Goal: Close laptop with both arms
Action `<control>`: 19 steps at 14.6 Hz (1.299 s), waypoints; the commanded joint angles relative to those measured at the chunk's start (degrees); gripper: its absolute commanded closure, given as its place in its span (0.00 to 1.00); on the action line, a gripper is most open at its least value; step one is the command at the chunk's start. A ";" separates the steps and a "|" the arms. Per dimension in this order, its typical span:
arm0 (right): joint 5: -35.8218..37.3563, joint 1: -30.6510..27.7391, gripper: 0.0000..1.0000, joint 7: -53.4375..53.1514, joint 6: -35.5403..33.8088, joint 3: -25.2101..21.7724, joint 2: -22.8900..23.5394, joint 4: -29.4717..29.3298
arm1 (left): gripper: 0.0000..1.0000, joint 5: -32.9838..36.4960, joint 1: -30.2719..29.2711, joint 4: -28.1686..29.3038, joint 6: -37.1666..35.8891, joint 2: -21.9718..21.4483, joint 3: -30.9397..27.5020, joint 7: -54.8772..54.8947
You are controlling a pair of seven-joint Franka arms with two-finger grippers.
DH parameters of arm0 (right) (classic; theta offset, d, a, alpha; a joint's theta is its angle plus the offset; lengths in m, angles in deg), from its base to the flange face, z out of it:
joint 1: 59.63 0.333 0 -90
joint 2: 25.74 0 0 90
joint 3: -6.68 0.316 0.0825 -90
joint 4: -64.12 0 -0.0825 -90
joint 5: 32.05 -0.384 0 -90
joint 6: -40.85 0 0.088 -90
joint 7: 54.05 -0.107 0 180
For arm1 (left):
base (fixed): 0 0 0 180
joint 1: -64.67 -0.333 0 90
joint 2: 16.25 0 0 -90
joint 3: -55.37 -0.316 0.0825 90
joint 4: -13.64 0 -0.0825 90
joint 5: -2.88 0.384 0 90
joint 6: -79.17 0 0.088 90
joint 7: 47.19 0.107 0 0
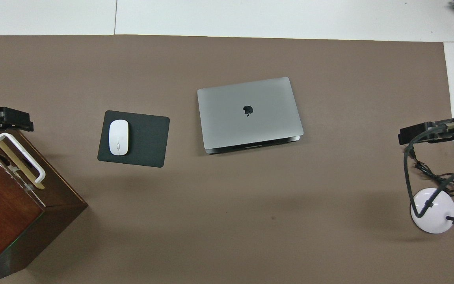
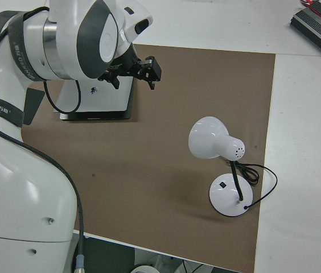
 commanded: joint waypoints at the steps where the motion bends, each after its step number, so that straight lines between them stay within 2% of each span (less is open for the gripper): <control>1: -1.37 -1.24 0.00 -0.17 1.52 0.03 -1.78 2.28 | 0.00 1.18 1.28 -1.40 -1.49 0.57 -0.82 0.67; 9: -1.19 -1.15 0.00 -2.19 0.38 0.03 -1.95 2.46 | 0.00 0.91 0.49 -4.21 -3.44 0.57 0.05 0.67; 12: -1.19 -1.15 0.00 -2.54 0.37 0.03 -1.95 2.46 | 0.00 0.91 0.14 -5.96 -7.20 0.40 1.46 0.67; 19: -1.19 -1.15 0.00 -2.81 0.72 0.03 -1.95 2.37 | 0.00 0.74 0.05 -5.62 -5.38 0.31 2.43 0.67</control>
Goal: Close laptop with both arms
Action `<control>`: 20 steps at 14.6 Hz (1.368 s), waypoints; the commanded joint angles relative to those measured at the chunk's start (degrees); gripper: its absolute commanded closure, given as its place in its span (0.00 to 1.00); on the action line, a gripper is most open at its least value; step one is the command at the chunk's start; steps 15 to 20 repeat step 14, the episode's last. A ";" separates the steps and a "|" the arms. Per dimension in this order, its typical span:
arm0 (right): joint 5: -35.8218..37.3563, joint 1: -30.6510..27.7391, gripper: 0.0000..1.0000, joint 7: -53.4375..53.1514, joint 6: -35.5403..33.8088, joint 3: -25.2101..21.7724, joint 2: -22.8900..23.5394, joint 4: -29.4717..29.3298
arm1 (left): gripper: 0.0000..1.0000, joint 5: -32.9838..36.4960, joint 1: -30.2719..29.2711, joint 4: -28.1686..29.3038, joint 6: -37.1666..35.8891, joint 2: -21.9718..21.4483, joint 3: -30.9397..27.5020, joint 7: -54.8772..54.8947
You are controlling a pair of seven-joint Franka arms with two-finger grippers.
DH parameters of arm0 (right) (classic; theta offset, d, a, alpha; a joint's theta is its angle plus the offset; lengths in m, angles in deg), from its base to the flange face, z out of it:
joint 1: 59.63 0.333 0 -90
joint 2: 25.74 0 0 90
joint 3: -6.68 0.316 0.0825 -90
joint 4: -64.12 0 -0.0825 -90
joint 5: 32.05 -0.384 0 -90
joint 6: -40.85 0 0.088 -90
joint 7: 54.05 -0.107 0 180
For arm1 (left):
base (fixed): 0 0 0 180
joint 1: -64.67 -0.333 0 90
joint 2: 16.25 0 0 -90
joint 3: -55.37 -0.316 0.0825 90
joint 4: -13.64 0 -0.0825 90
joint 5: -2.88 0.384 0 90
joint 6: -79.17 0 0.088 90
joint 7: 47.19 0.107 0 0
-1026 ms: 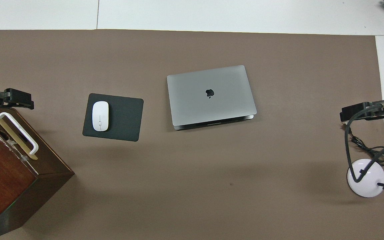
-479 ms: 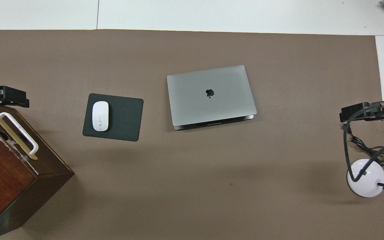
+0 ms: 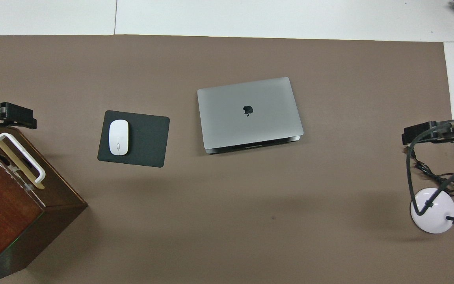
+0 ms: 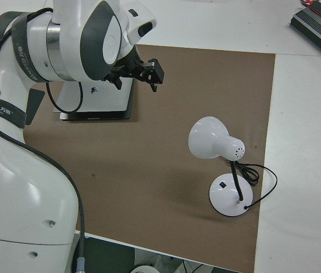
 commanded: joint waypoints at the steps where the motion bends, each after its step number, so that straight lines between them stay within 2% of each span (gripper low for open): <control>1: -1.19 -1.12 0.00 -0.81 0.75 0.50 -1.49 1.83 | 0.00 0.72 -0.37 -0.94 0.50 0.17 0.92 0.50; 7: -1.19 -1.04 0.00 -0.90 1.02 0.50 -1.49 1.74 | 0.00 1.07 -1.16 -0.76 2.88 0.43 0.92 0.76; 20: -1.19 -0.86 0.00 -0.81 0.93 0.50 -1.57 1.74 | 0.00 1.07 -1.08 -0.76 2.70 0.52 0.92 0.76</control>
